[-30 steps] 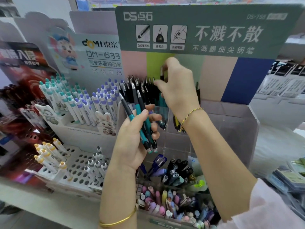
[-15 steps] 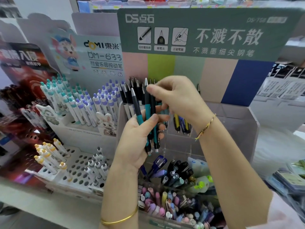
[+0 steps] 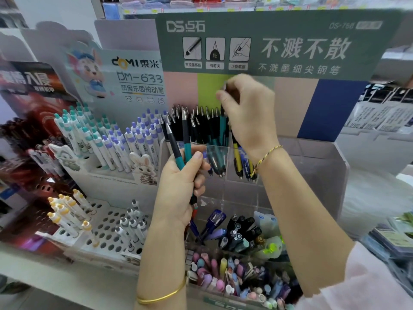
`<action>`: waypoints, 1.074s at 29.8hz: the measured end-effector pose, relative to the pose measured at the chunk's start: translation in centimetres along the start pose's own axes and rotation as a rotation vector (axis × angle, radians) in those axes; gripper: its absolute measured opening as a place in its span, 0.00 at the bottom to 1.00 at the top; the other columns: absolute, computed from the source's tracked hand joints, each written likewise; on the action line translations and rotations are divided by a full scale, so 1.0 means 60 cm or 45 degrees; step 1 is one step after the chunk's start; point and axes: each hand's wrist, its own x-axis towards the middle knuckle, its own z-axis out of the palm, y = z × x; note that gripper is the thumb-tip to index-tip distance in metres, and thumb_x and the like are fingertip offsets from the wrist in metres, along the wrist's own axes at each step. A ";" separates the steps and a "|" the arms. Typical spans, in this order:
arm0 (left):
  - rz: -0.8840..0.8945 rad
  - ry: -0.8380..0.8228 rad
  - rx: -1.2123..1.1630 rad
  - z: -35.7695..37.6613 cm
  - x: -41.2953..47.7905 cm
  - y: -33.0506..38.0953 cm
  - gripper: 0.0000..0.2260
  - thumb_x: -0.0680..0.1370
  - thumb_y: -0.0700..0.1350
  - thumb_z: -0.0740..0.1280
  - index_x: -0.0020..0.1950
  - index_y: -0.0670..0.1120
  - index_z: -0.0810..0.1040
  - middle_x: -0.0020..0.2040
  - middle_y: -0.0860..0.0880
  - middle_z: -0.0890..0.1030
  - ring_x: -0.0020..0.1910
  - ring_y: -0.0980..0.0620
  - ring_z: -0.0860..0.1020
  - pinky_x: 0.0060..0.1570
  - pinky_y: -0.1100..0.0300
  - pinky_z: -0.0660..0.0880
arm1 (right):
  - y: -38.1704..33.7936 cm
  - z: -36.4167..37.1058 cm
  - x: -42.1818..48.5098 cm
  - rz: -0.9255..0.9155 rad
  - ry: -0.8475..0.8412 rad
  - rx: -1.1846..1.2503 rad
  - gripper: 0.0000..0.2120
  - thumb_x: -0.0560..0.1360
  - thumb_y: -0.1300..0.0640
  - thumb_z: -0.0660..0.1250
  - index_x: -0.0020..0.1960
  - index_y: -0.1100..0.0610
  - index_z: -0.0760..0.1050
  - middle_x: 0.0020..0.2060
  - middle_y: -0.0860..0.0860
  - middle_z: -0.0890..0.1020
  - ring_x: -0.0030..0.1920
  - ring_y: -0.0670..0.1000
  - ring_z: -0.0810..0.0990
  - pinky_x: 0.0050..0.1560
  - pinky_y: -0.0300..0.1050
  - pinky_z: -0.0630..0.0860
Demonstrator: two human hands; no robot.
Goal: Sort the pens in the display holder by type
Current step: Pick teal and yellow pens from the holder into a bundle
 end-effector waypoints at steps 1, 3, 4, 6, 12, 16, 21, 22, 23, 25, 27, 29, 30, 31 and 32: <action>0.002 0.003 0.006 0.002 0.000 0.001 0.05 0.81 0.39 0.61 0.53 0.44 0.75 0.32 0.50 0.75 0.23 0.58 0.65 0.20 0.68 0.62 | 0.004 0.004 -0.003 0.029 -0.091 -0.049 0.09 0.74 0.56 0.68 0.46 0.63 0.78 0.40 0.56 0.82 0.42 0.56 0.80 0.46 0.51 0.75; -0.006 0.005 0.004 0.004 -0.001 0.001 0.03 0.80 0.41 0.62 0.50 0.45 0.75 0.32 0.51 0.75 0.23 0.58 0.64 0.20 0.68 0.60 | 0.007 0.009 -0.009 0.078 -0.230 -0.281 0.13 0.75 0.51 0.67 0.46 0.62 0.78 0.43 0.56 0.81 0.45 0.58 0.79 0.43 0.49 0.73; -0.015 0.003 0.000 0.005 -0.001 0.002 0.04 0.80 0.42 0.61 0.50 0.45 0.75 0.32 0.51 0.74 0.23 0.58 0.63 0.20 0.68 0.60 | 0.006 0.009 -0.012 0.092 -0.280 -0.444 0.14 0.75 0.48 0.66 0.46 0.61 0.78 0.44 0.54 0.79 0.46 0.58 0.78 0.40 0.47 0.70; -0.034 -0.004 -0.009 0.006 -0.001 0.002 0.06 0.81 0.43 0.60 0.51 0.44 0.75 0.33 0.50 0.74 0.23 0.57 0.63 0.19 0.67 0.60 | 0.004 0.008 -0.016 0.109 -0.338 -0.675 0.15 0.75 0.46 0.65 0.45 0.58 0.76 0.44 0.53 0.75 0.47 0.58 0.77 0.38 0.45 0.64; -0.031 -0.059 0.015 0.008 -0.004 0.003 0.07 0.82 0.41 0.58 0.48 0.43 0.73 0.32 0.51 0.76 0.25 0.56 0.66 0.23 0.65 0.64 | 0.009 0.002 -0.026 0.239 -0.240 -0.451 0.15 0.74 0.49 0.69 0.52 0.58 0.71 0.47 0.55 0.78 0.47 0.59 0.77 0.39 0.48 0.68; -0.009 -0.138 0.080 0.011 -0.004 0.001 0.06 0.82 0.41 0.58 0.49 0.44 0.74 0.32 0.52 0.76 0.26 0.56 0.67 0.25 0.65 0.64 | -0.004 -0.024 -0.027 0.224 -0.110 0.073 0.08 0.75 0.54 0.67 0.47 0.58 0.79 0.39 0.47 0.79 0.41 0.48 0.77 0.46 0.47 0.75; -0.023 -0.252 0.072 0.018 -0.004 -0.003 0.06 0.82 0.42 0.58 0.52 0.43 0.74 0.33 0.50 0.76 0.27 0.55 0.67 0.25 0.65 0.64 | -0.019 -0.027 -0.031 0.346 -0.643 0.342 0.07 0.74 0.57 0.70 0.46 0.61 0.79 0.34 0.50 0.79 0.29 0.43 0.73 0.30 0.35 0.74; -0.028 -0.239 0.073 0.019 -0.005 -0.002 0.06 0.82 0.43 0.58 0.53 0.44 0.74 0.34 0.50 0.78 0.28 0.55 0.70 0.25 0.65 0.66 | -0.017 -0.024 -0.030 0.380 -0.600 0.410 0.06 0.74 0.59 0.69 0.46 0.63 0.78 0.33 0.51 0.78 0.28 0.44 0.74 0.27 0.36 0.73; -0.039 -0.197 0.073 0.018 -0.005 0.000 0.07 0.82 0.44 0.59 0.53 0.45 0.75 0.35 0.49 0.80 0.29 0.55 0.73 0.24 0.65 0.68 | -0.014 -0.021 -0.026 0.394 -0.483 0.462 0.05 0.74 0.61 0.68 0.46 0.63 0.77 0.33 0.51 0.79 0.28 0.45 0.75 0.26 0.36 0.73; -0.058 -0.065 0.090 0.014 -0.004 0.003 0.07 0.82 0.46 0.59 0.55 0.48 0.75 0.40 0.48 0.83 0.32 0.55 0.78 0.23 0.65 0.72 | -0.009 -0.019 -0.015 0.338 -0.149 0.468 0.03 0.75 0.60 0.67 0.46 0.60 0.76 0.35 0.50 0.79 0.31 0.46 0.77 0.31 0.41 0.76; -0.037 0.028 0.099 0.008 -0.001 0.003 0.08 0.82 0.47 0.58 0.56 0.47 0.73 0.41 0.47 0.81 0.28 0.57 0.76 0.19 0.66 0.68 | -0.009 -0.019 -0.006 0.232 0.089 0.399 0.03 0.75 0.59 0.66 0.47 0.59 0.76 0.36 0.47 0.79 0.36 0.48 0.78 0.39 0.49 0.78; -0.013 0.082 0.079 0.004 0.003 0.004 0.06 0.82 0.47 0.58 0.53 0.45 0.71 0.37 0.48 0.76 0.24 0.58 0.69 0.18 0.67 0.62 | -0.011 -0.017 -0.004 0.128 0.124 0.245 0.04 0.75 0.60 0.67 0.48 0.60 0.77 0.38 0.47 0.78 0.40 0.49 0.78 0.45 0.48 0.77; -0.019 0.100 0.064 0.004 0.004 0.005 0.06 0.82 0.47 0.58 0.51 0.45 0.70 0.36 0.49 0.75 0.24 0.58 0.67 0.18 0.67 0.61 | -0.011 -0.014 -0.006 0.090 0.071 0.153 0.05 0.75 0.60 0.67 0.48 0.61 0.77 0.39 0.49 0.79 0.42 0.50 0.78 0.47 0.48 0.76; -0.037 0.106 0.034 0.004 0.005 0.007 0.07 0.83 0.47 0.57 0.48 0.45 0.69 0.36 0.49 0.74 0.24 0.58 0.66 0.18 0.67 0.61 | -0.010 -0.009 -0.008 0.074 -0.011 0.064 0.06 0.74 0.60 0.68 0.49 0.62 0.77 0.41 0.52 0.81 0.44 0.53 0.79 0.48 0.48 0.75; -0.060 0.096 -0.019 0.005 0.004 0.008 0.09 0.83 0.46 0.56 0.45 0.45 0.70 0.35 0.48 0.73 0.24 0.56 0.66 0.18 0.66 0.60 | -0.009 -0.005 -0.012 0.082 -0.097 -0.004 0.07 0.74 0.60 0.68 0.50 0.62 0.77 0.43 0.54 0.81 0.45 0.55 0.79 0.48 0.49 0.74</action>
